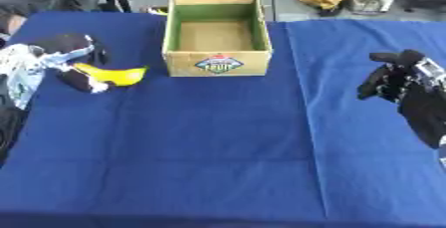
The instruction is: Pick up objects on the table and place them in the box.
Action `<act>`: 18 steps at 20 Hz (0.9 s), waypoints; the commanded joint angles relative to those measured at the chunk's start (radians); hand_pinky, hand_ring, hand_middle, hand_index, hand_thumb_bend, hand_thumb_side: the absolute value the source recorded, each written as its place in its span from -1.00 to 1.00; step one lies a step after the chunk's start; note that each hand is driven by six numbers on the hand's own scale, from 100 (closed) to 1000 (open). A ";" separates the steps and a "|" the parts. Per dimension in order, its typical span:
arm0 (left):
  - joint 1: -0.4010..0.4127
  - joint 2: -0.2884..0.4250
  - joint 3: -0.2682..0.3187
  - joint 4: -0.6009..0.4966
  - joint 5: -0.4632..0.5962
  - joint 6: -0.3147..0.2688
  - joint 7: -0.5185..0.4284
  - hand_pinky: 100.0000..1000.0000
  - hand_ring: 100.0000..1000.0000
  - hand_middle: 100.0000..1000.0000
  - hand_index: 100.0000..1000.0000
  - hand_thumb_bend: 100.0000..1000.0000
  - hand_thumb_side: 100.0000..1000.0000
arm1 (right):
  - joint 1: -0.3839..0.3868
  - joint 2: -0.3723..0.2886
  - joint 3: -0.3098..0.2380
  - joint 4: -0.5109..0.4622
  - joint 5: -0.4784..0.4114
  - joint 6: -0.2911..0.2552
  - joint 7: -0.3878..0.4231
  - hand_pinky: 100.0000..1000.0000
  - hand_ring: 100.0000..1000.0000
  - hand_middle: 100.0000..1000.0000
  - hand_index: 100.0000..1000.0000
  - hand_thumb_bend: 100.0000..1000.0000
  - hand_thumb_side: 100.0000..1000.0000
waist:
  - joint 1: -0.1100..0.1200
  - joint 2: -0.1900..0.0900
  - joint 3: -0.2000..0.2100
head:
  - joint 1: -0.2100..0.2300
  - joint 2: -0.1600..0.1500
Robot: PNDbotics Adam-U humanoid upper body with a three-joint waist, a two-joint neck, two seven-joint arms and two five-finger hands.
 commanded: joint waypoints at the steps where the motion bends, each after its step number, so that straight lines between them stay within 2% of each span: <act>1: -0.016 0.013 0.007 0.002 -0.013 -0.002 0.023 0.23 0.12 0.16 0.41 -0.39 -0.30 | -0.016 -0.017 -0.004 -0.014 -0.005 -0.002 0.006 0.10 0.08 -0.08 0.61 -1.00 0.78 | 0.003 -0.008 -0.005 | 0.006 0.005; 13: -0.016 -0.005 0.015 0.050 -0.061 0.008 0.084 0.26 0.16 0.18 0.41 -0.45 -0.32 | -0.025 -0.018 0.000 -0.015 -0.002 0.000 0.011 0.10 0.09 -0.08 0.61 -1.00 0.80 | 0.008 0.007 -0.021 | 0.016 0.005; 17: -0.012 -0.012 0.020 0.077 -0.067 0.011 0.097 0.22 0.12 0.14 0.37 -0.87 -0.46 | -0.025 -0.018 0.000 -0.015 -0.001 0.000 0.011 0.10 0.09 -0.08 0.61 -1.00 0.80 | 0.009 0.008 -0.024 | 0.016 0.005; 18: -0.011 -0.013 0.020 0.080 -0.068 0.012 0.101 0.22 0.12 0.13 0.37 -0.89 -0.47 | -0.025 -0.018 0.000 -0.015 -0.001 0.000 0.011 0.10 0.09 -0.08 0.61 -1.00 0.80 | 0.009 0.009 -0.025 | 0.015 0.005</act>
